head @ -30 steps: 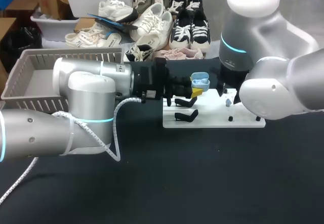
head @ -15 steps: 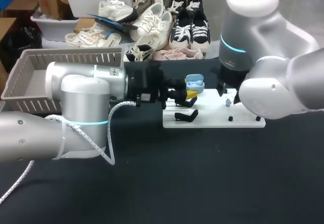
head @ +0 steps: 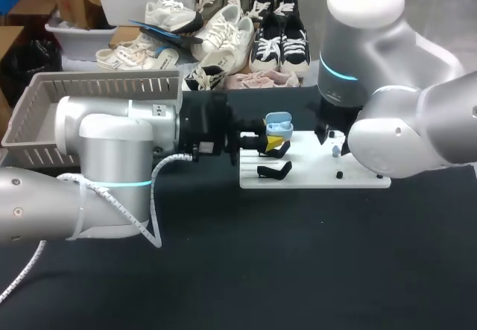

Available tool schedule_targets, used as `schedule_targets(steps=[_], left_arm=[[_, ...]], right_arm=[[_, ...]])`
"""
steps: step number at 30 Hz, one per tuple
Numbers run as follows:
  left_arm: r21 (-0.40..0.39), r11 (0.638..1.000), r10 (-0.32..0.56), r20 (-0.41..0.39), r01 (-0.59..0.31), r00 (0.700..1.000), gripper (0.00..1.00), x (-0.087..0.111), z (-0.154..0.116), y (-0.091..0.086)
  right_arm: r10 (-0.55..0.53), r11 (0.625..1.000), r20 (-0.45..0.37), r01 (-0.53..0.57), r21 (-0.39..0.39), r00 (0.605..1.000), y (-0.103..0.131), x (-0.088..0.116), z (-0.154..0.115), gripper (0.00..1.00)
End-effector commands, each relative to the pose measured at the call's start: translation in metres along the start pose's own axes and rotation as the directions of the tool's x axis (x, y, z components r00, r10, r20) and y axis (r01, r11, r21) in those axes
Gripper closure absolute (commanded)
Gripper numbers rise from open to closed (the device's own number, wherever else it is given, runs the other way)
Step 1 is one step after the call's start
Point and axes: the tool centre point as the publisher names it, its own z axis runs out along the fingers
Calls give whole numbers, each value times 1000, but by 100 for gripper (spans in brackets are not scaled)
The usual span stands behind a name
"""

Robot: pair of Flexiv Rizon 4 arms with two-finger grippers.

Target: Pick up each earbud case from the left stands, insert the matching earbuds, close the lid, and place the case in the box.

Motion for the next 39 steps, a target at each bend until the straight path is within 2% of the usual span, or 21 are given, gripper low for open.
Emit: schedule_targets(steps=[1, 10, 21, 33, 39], left_arm=[[-14, 1000, 2, 6, -2, 1000, 100, 0, -1, -3], [-14, 1000, 2, 6, -2, 1000, 100, 0, -1, -3], [-14, 1000, 2, 6, -2, 1000, 100, 0, -1, -3], [-14, 1000, 2, 6, -2, 1000, 100, 0, -1, -3], [-14, 1000, 2, 6, -2, 1000, 100, 0, -1, -3]], right_arm=[[3, 1000, 8, -3, 4, 1000, 1, 2, 2, 53], [-9, 1000, 37, 8, 18, 999, -1, 3, 3, 51], [2, 1000, 27, -2, 10, 1000, -2, 4, 7, 51], [22, 1000, 14, -22, 7, 1000, -6, 0, 10, 62], [21, 1000, 10, -21, 8, 1000, -6, 1, 12, 63]])
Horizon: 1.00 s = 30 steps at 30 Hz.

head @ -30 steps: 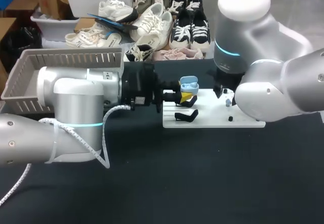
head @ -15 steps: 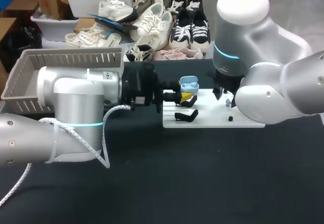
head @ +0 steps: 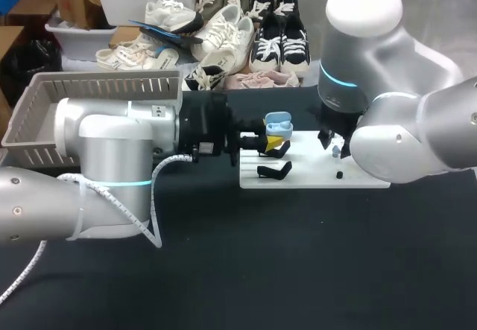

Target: Pick up each earbud case from the left stands, insert the matching earbuds, close the lid, and place the case in the box.

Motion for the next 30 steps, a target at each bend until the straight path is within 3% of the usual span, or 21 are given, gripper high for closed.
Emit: schedule_targets(steps=[1, 14, 22, 30], left_arm=[[-8, 1000, 2, 3, -2, 1000, 100, 0, 0, -2], [-8, 1000, 2, 3, -2, 1000, 100, 0, 0, -2], [-8, 1000, 2, 3, -2, 1000, 100, 0, 0, -2], [-8, 1000, 2, 3, -2, 1000, 100, 0, 0, -2]], right_arm=[[0, 1000, 2, 0, -2, 1000, -1, 1, 0, 63], [3, 1000, -3, -3, 3, 1000, 0, 3, 2, 76], [7, 1000, -4, -7, 8, 1000, -1, 2, 2, 77], [9, 1000, -7, -8, 11, 1000, -2, 2, 3, 91]])
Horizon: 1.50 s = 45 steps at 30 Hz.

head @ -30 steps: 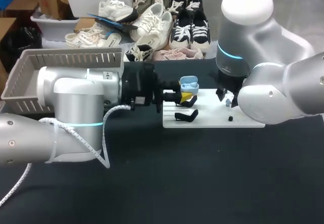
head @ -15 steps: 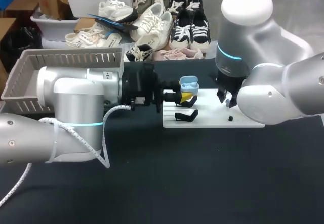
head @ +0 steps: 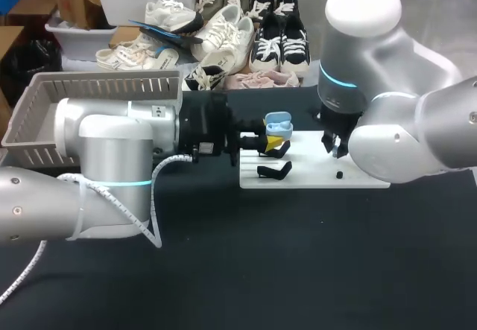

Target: Pick up each earbud case from the left stands, insert the matching earbuds, close the lid, and place the case in the box.

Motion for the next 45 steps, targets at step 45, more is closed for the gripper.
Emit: schedule_targets(steps=[45], left_arm=[[-8, 1000, 2, 3, -2, 1000, 100, 0, 0, -2]], right_arm=[[-518, 855, 8, 518, 27, 855, -74, 43, -109, 100]])
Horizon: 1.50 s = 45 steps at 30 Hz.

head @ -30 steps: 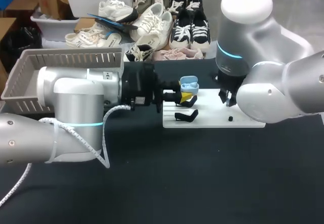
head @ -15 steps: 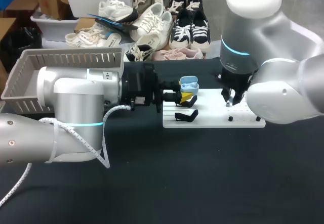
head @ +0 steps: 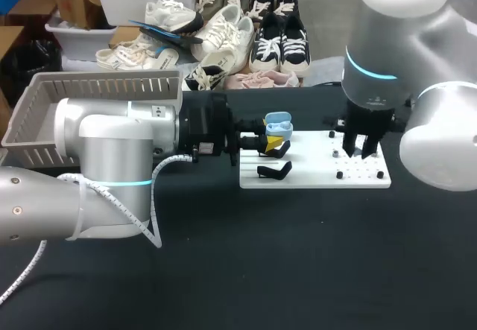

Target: Pick up each earbud case from the left stands, insert the matching earbuds, close the lid, and place the case in the box.

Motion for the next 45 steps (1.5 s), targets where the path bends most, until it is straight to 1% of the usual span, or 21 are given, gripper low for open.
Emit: schedule_targets(steps=[1, 4, 8, 9, 14, 18, 24, 27, 33, 45], left_arm=[[-7, 1000, 2, 3, -2, 1000, 100, 0, 0, -2], [-7, 1000, 2, 3, -2, 1000, 100, 0, 0, -2], [-7, 1000, 2, 3, -2, 1000, 100, 0, 0, -2], [-7, 1000, 2, 3, -2, 1000, 100, 0, 0, -2], [-7, 1000, 2, 3, -2, 1000, 100, 0, 0, -2], [-7, 1000, 2, 3, -2, 1000, 100, 0, 0, -2], [-7, 1000, 2, 3, -2, 1000, 100, 0, 0, -2], [-7, 1000, 2, 3, -2, 1000, 100, 0, 0, -2], [-7, 1000, 2, 3, -2, 1000, 100, 0, 0, -2], [-7, 1000, 2, 3, -2, 1000, 100, 0, 0, -2]], right_arm=[[-77, 997, -7, 77, 20, 997, -8, 20, -25, 100], [-137, 991, -26, 137, 6, 990, -15, 31, -35, 100], [-178, 984, -40, 177, -21, 983, -23, 44, -49, 100], [-188, 981, -43, 186, -44, 981, -25, 46, -53, 100], [-239, 968, -42, 235, -84, 970, -29, 57, -71, 100], [-299, 951, -39, 294, -97, 954, -25, 64, -83, 100], [-399, 913, -41, 393, -108, 916, -9, 70, -93, 100], [-434, 897, -45, 426, -117, 900, 1, 68, -97, 100], [-499, 862, -13, 495, -109, 866, 23, 60, -109, 100], [-599, 793, 27, 597, -119, 800, 66, 29, -113, 100]])
